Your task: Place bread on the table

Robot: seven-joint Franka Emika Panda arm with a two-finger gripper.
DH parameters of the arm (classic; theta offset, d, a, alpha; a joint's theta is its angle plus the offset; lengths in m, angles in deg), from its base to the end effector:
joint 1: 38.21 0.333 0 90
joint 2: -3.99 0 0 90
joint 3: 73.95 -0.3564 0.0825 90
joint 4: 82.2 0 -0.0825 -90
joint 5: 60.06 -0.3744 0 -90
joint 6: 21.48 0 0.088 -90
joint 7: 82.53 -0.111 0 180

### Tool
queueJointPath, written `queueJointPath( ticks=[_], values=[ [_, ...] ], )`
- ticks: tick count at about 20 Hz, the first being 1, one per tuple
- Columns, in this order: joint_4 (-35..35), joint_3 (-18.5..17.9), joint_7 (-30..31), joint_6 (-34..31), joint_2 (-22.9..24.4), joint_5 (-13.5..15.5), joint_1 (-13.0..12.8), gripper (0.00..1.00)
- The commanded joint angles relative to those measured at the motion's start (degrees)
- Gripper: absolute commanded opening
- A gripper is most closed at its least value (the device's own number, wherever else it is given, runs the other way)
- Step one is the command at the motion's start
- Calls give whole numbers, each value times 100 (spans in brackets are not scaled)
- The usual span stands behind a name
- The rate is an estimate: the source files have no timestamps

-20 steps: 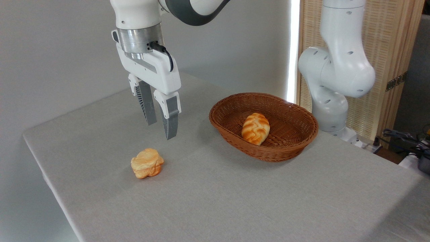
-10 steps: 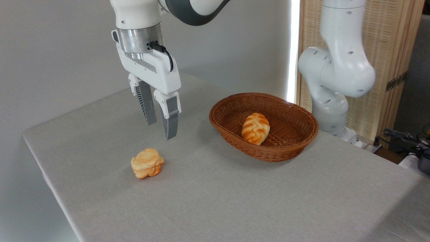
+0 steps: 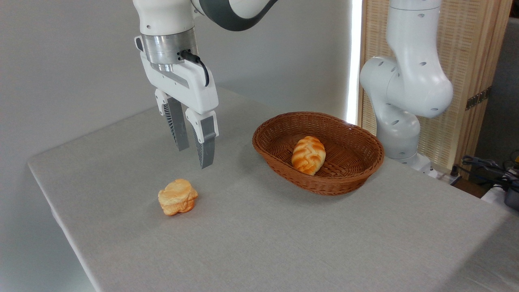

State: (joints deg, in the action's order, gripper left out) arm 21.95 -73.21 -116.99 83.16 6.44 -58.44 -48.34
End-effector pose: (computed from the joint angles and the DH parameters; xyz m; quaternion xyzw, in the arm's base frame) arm 0.5339 -0.1051 0.5912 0.9236 -0.3822 0.0279 0.0080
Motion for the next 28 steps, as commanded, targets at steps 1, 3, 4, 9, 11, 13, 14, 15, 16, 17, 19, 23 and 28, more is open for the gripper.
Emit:
queueJointPath(
  ticks=[1, 3, 4, 9, 11, 13, 14, 15, 16, 17, 19, 23, 28],
  values=[
    [-79, 14, -60, -111, -16, 75, 28, 100],
    [-79, 14, -69, -111, -16, 75, 28, 100],
    [-70, 14, -69, -111, -16, 75, 28, 100],
    [-79, 14, -60, -111, -16, 75, 28, 100],
    [-79, 14, -69, -111, -16, 75, 28, 100],
    [-79, 6, -69, -76, -16, 75, 28, 100],
    [-79, 5, -69, -76, -16, 75, 28, 100],
    [-79, -3, -69, -85, -16, 75, 37, 100],
    [-79, -3, -69, -76, -25, 75, 37, 100],
    [-79, -3, -69, -85, -25, 66, 37, 100],
    [-79, 14, -60, -111, -25, 48, 28, 100],
    [18, 23, -77, -111, 1, 39, 2, 100],
    [868, 23, -113, 38, 598, -4, -139, 100]
  ],
)
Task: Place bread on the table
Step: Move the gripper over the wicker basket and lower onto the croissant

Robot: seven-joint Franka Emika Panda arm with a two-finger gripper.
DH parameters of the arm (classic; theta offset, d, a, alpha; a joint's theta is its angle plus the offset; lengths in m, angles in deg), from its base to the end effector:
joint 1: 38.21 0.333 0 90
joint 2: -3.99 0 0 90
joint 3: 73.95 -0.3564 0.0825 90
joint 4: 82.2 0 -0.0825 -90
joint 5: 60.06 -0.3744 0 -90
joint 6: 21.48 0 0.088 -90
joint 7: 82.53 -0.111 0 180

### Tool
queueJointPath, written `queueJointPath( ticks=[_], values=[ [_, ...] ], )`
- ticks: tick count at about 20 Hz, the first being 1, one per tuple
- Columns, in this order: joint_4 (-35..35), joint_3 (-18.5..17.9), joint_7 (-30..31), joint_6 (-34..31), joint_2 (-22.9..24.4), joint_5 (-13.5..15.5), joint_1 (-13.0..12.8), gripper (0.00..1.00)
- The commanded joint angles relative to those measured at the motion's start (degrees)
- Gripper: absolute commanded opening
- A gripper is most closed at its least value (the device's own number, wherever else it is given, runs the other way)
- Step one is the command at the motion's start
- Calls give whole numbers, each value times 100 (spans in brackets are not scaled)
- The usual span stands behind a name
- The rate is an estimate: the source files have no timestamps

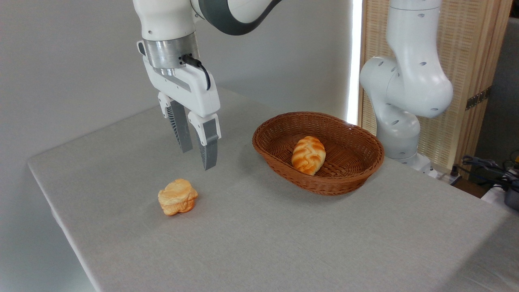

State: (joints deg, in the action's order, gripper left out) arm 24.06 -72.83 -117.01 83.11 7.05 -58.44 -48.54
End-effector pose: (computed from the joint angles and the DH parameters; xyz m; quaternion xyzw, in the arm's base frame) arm 0.5262 -0.1093 0.5793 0.9219 -0.3870 0.0145 0.0105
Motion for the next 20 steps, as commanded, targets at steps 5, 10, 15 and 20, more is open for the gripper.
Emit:
queueJointPath(
  ticks=[5, 10, 15, 20],
  values=[
    [1808, -94, -374, 26, 1512, -4, -295, 100],
    [2240, -103, -384, -623, 1855, -4, -295, 100],
    [2574, -120, -340, -1204, 1988, -13, -251, 100],
    [2944, -314, -366, -1249, 1988, -13, -242, 100]
  ],
)
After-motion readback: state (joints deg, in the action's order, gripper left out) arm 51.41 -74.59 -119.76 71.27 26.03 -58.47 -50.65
